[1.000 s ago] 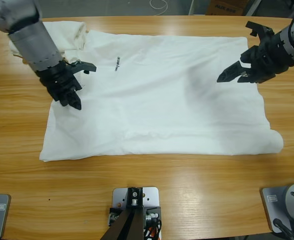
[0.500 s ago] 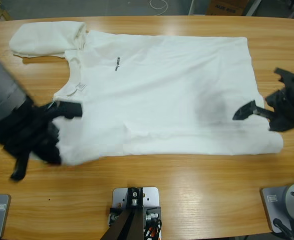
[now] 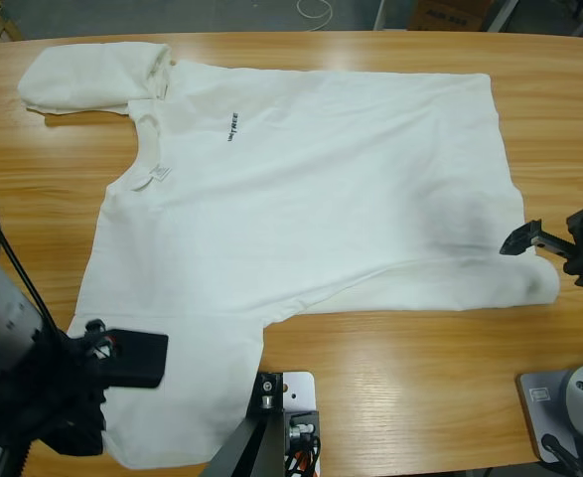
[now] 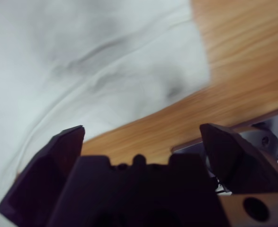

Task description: Fold clothes

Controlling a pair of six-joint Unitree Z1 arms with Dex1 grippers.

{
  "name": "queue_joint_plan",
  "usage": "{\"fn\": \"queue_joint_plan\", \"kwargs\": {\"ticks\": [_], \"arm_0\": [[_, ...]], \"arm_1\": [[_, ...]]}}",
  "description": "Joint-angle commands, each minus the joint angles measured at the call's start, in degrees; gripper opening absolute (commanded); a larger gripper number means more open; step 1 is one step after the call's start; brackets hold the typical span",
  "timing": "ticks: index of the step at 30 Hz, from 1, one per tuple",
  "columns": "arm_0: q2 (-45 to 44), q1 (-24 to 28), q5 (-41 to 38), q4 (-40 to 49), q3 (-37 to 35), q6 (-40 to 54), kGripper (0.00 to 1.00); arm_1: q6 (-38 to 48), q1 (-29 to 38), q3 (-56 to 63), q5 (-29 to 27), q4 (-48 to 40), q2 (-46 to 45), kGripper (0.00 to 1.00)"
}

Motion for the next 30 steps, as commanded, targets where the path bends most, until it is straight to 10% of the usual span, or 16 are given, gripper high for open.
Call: {"fn": "queue_joint_plan", "kwargs": {"ticks": [1, 16, 30], "arm_0": [[6.60, -4.49, -1.01, -1.93, 1.99, -0.64, 0.000], [5.49, -5.39, -0.55, -2.61, 2.53, -1.34, 0.000], [4.86, -5.42, -0.29, -3.12, 2.94, -1.87, 0.000]], "arm_1": [[4.86, -6.28, 1.38, -0.92, 0.37, 8.83, 1.000], [8.18, -22.47, -2.05, 0.24, 1.55, 22.30, 1.000], [9.39, -18.58, -3.86, -2.58, 6.56, 24.86, 1.000]]}}
